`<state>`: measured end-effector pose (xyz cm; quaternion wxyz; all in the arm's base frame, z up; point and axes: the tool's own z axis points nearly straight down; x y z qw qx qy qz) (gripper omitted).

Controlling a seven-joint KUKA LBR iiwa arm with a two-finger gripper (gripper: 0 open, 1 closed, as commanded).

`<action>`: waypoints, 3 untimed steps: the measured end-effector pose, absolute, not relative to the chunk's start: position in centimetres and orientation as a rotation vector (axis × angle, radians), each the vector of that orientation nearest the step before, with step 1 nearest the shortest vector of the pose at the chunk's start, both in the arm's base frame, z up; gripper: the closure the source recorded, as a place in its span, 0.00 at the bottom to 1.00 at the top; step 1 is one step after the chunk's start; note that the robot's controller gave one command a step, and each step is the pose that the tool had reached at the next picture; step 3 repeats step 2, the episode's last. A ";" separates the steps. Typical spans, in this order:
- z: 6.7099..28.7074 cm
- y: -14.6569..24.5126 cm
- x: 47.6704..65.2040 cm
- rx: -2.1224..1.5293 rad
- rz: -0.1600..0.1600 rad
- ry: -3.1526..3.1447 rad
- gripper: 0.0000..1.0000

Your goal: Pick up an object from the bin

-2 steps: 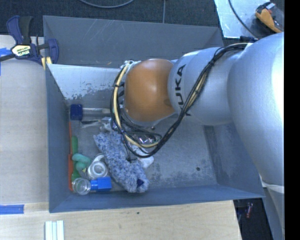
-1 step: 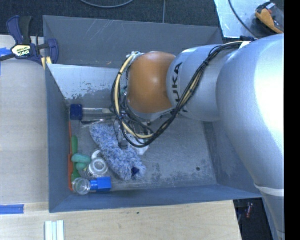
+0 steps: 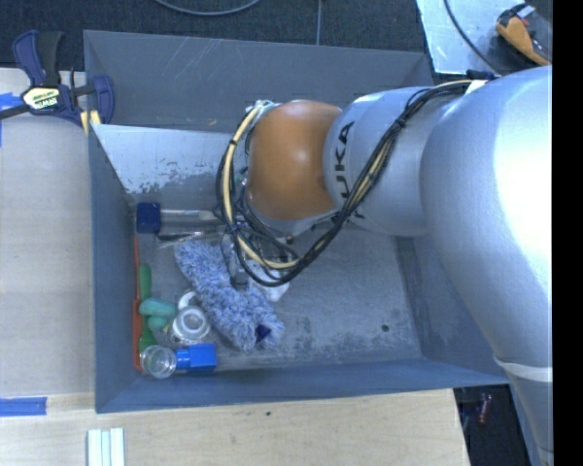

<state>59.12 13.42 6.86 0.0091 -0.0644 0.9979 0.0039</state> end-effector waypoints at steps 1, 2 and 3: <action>8.0 13.4 58.9 -0.201 0.011 3.122 1.00; 12.2 13.3 59.0 -0.200 0.009 3.122 1.00; 12.2 13.3 59.0 -0.200 0.009 3.122 1.00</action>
Offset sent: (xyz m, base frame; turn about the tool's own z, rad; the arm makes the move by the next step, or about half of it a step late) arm -0.0015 -0.0003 0.0139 0.0001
